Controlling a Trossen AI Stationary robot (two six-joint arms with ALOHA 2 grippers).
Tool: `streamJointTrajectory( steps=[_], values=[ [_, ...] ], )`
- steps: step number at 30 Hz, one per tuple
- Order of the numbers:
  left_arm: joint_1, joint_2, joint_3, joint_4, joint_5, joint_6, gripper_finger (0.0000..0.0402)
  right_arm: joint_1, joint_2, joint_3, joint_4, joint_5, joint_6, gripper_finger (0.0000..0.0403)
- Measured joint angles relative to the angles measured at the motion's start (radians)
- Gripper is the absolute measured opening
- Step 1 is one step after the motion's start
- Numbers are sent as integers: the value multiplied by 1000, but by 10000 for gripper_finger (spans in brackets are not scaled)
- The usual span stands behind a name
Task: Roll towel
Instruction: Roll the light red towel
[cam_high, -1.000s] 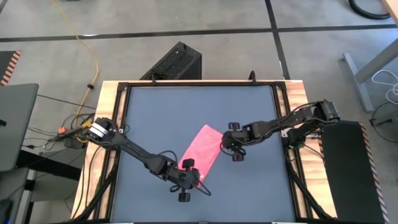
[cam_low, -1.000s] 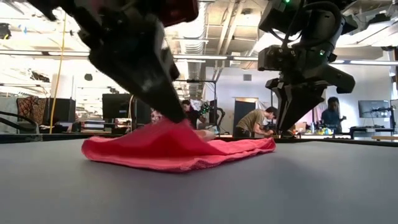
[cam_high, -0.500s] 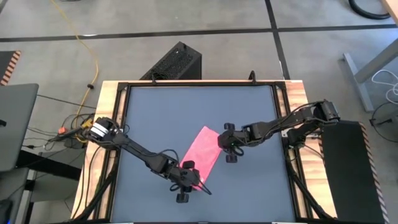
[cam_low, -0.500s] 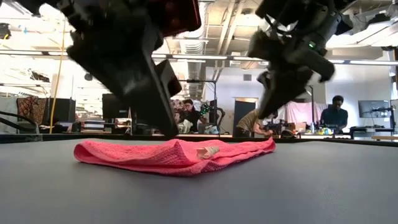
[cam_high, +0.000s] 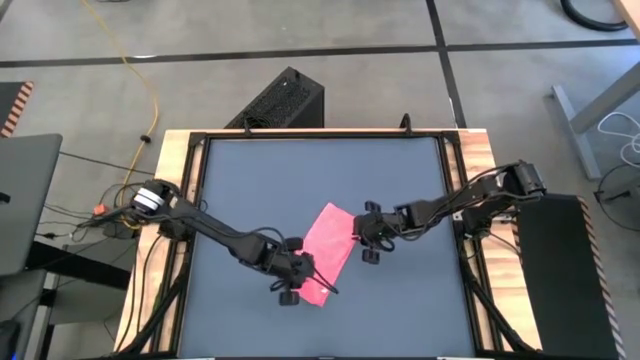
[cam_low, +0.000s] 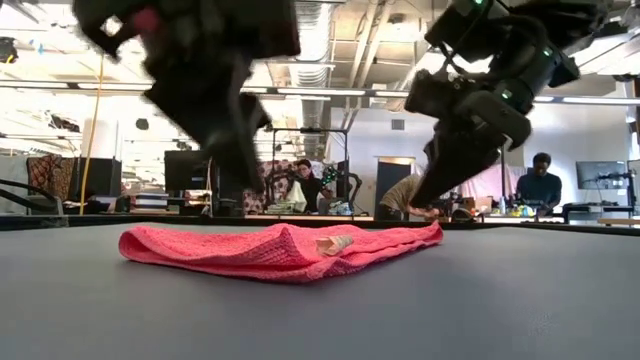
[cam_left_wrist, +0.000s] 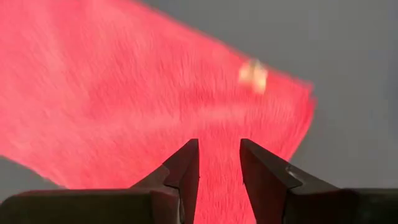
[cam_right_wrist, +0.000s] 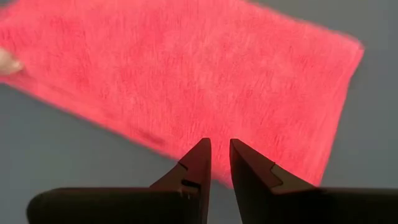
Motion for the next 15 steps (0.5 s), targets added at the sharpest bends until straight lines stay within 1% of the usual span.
streamJointTrajectory(
  steps=[3, 5, 11, 15],
  values=[
    [1, 34, -32, 15, 57, -27, 96, 7, 1, -21, 19, 1, 12, 87],
    [1, 58, -47, 44, 66, -50, 92, 2, 7, -38, 58, 3, 12, 87],
    [0, 91, -60, 95, 95, -103, 79, -49, 42, -69, 99, 24, -10, 87],
    [-10, 101, -60, 129, 108, -141, 73, -83, 103, -55, 124, -6, -37, 87]
  ],
)
